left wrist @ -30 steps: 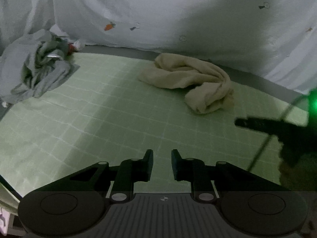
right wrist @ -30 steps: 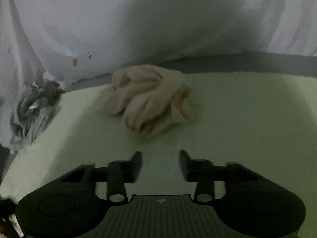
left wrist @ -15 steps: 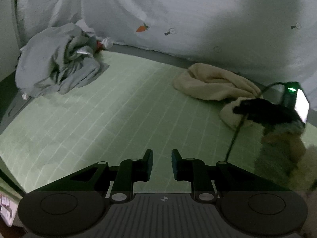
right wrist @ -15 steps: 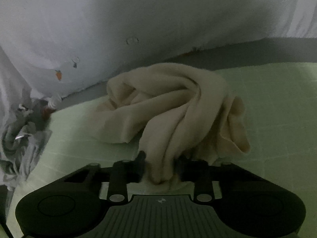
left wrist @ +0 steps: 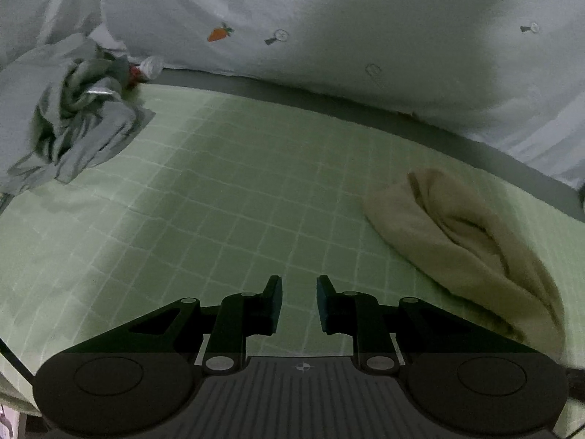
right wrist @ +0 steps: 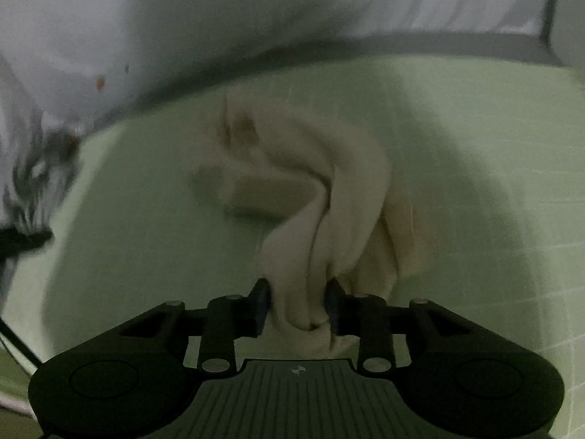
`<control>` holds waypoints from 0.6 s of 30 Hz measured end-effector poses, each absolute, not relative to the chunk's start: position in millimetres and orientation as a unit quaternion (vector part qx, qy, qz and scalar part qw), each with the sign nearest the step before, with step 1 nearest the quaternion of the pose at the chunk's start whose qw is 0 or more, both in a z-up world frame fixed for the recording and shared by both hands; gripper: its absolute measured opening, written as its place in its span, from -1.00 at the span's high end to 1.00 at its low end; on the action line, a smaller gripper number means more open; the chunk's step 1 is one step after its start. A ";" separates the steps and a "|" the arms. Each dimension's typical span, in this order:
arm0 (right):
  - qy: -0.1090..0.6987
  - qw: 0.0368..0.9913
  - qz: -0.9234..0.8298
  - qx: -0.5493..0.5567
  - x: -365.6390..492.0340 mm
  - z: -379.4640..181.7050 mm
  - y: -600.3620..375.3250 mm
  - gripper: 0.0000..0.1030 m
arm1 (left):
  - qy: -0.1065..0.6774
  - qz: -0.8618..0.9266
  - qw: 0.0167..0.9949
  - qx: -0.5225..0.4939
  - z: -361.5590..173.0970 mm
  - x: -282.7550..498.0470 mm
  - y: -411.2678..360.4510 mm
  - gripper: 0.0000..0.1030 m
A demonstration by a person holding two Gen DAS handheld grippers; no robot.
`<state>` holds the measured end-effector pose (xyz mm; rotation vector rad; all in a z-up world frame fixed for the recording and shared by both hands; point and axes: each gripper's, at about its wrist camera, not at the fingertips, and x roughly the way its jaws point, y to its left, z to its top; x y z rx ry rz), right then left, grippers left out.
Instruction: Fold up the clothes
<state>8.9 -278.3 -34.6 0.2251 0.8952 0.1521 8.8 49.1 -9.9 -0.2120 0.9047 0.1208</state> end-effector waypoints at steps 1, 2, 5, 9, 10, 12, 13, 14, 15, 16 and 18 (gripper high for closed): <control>0.405 0.903 0.076 0.118 13.5 -25.2 -277.7 -0.32 | 0.435 0.053 0.893 -0.102 -9.4 8.8 49.6 0.53; 0.381 0.913 0.078 0.125 17.9 -17.1 -277.1 -0.40 | 0.435 0.052 0.893 -0.102 -9.2 8.7 49.8 0.50; 0.328 0.935 0.073 0.116 37.0 -5.4 -271.4 -0.53 | 0.431 0.044 0.896 -0.098 -6.9 5.2 50.5 0.48; 0.311 0.946 0.067 0.067 98.2 -8.6 -257.7 -0.77 | 0.432 0.038 0.896 -0.098 -6.7 -2.3 55.2 0.43; 0.332 0.939 0.069 0.061 114.0 -18.4 -254.6 -0.77 | 0.433 0.039 0.895 -0.099 -6.8 -4.0 56.0 0.43; 0.373 0.924 0.071 0.051 143.4 -37.0 -248.0 -0.43 | 0.434 0.041 0.894 -0.101 -6.5 -4.8 59.0 0.43; 0.389 0.918 0.064 0.048 148.1 -43.0 -242.6 0.68 | 0.433 0.044 0.894 -0.102 -6.1 -6.5 61.6 0.43; 0.400 0.914 0.047 0.041 150.7 -51.1 -236.4 0.74 | 0.432 0.046 0.895 -0.103 -5.5 -7.4 62.7 0.43; 0.393 0.917 0.052 0.041 144.3 -48.1 -233.4 0.75 | 0.430 0.051 0.895 -0.104 -4.6 -10.8 65.6 0.43; 0.379 0.922 0.073 0.042 132.7 -42.4 -228.9 0.77 | 0.429 0.054 0.896 -0.104 -3.8 -11.9 66.2 0.43; 0.365 0.923 0.119 0.031 103.6 -30.2 -217.2 0.77 | 0.429 0.068 0.894 -0.111 -4.8 -17.7 75.1 0.43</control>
